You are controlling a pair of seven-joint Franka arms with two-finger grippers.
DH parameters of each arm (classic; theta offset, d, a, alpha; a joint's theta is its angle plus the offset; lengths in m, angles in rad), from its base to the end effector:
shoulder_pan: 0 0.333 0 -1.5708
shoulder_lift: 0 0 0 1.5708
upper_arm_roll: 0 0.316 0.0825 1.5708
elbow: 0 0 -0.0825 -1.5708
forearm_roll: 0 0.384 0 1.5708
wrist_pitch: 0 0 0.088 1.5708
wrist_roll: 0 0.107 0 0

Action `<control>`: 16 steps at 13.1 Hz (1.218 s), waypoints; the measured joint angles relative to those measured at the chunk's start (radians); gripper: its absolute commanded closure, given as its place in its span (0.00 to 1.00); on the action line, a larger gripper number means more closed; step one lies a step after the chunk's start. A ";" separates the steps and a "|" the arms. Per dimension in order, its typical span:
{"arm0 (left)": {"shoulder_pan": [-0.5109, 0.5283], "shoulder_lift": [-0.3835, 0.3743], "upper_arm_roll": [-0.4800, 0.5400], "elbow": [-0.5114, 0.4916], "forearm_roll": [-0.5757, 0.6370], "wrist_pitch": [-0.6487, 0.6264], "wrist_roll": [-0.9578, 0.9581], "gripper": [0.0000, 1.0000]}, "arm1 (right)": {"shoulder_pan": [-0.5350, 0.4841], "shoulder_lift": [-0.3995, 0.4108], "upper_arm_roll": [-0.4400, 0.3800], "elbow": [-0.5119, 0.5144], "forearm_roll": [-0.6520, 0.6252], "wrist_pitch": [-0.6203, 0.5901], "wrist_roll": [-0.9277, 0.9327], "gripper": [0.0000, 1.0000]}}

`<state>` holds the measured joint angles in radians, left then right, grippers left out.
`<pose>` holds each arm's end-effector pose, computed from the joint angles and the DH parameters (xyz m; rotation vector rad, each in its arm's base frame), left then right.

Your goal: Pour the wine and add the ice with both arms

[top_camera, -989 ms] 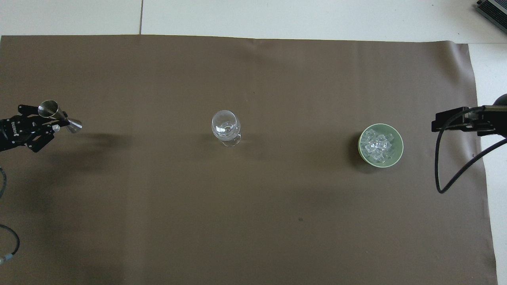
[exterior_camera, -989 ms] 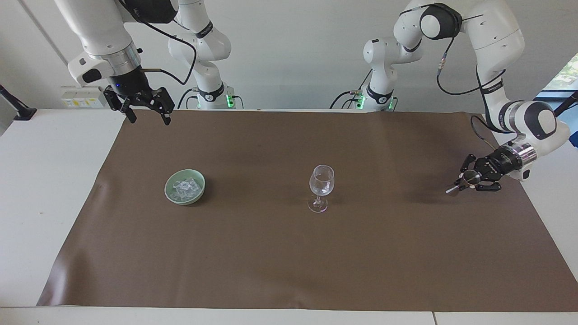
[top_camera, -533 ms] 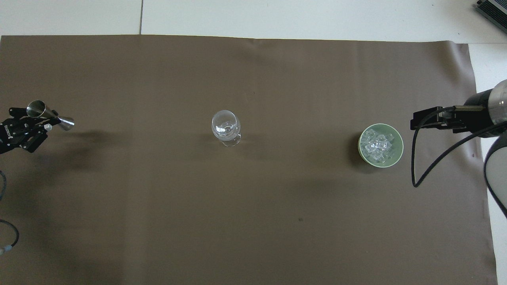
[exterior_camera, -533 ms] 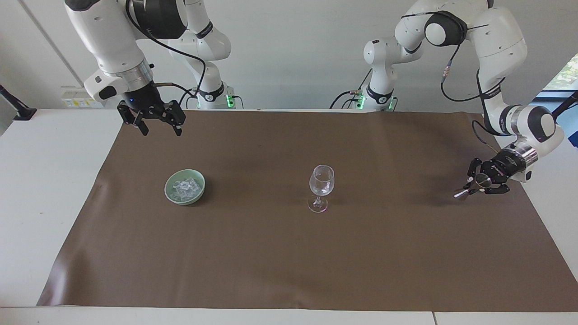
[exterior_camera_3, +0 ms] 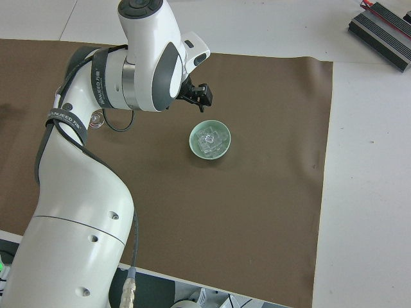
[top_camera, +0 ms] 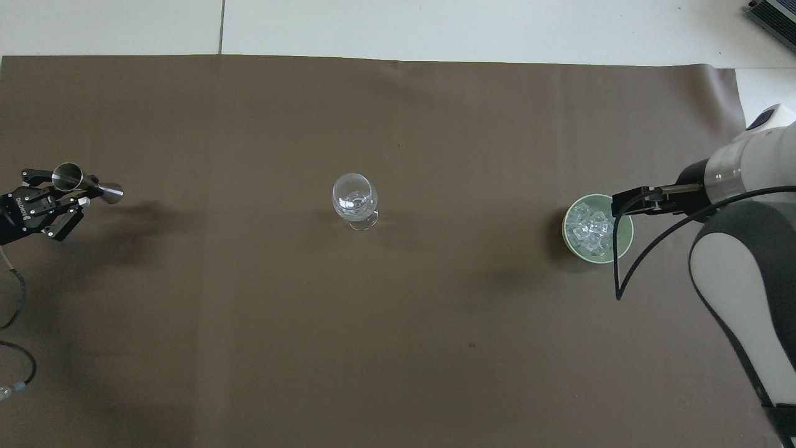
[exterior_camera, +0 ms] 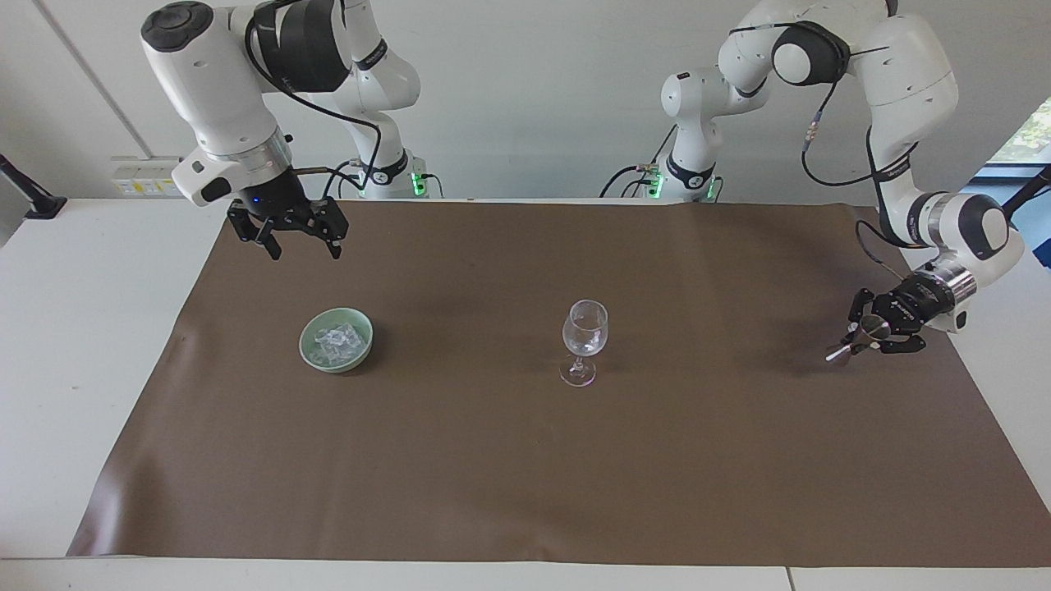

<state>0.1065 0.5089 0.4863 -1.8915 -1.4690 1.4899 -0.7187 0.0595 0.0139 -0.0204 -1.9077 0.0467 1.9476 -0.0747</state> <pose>0.5624 0.2153 0.2800 1.0679 1.5565 -0.7887 0.5661 0.0253 0.4887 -3.0948 -0.1505 -0.0415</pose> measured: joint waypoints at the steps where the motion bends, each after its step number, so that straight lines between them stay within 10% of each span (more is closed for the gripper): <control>1: -0.003 0.004 -0.001 0.000 0.011 0.006 0.015 1.00 | 0.000 0.011 0.000 -0.028 0.000 0.041 -0.023 0.00; 16: -0.034 0.042 -0.002 -0.001 0.060 0.103 0.044 1.00 | -0.039 0.112 -0.013 -0.239 -0.001 0.362 -0.172 0.00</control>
<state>0.0725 0.5507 0.4843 -1.8925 -1.4092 1.5927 -0.6747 0.0208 0.1255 -0.0338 -2.1466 0.0453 2.3095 -0.2472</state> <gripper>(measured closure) 0.789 0.000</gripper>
